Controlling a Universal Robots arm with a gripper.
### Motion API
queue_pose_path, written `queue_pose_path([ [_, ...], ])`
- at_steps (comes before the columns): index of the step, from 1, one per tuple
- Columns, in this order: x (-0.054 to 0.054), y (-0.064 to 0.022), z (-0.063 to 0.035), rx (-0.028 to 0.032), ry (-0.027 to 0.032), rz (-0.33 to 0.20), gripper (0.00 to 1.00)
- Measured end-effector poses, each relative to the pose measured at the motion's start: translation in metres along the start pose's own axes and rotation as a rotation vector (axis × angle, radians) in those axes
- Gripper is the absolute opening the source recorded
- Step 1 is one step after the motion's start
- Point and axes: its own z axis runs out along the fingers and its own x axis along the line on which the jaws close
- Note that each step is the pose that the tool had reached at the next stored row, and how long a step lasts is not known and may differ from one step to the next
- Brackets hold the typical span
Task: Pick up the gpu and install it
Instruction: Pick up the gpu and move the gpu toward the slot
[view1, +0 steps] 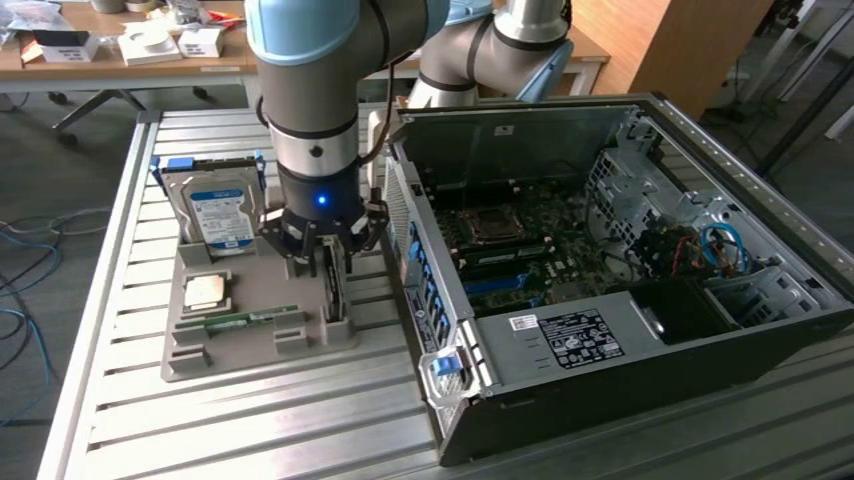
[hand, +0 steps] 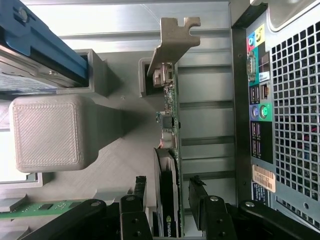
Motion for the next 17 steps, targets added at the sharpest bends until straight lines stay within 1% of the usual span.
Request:
queue_pose_path([
  [9,0.001,-0.0002,0.0001,0.0,0.0,0.0,0.47],
  [17,0.0003,-0.0029,0.0,-0.0001,-0.0001,0.0,0.47],
])
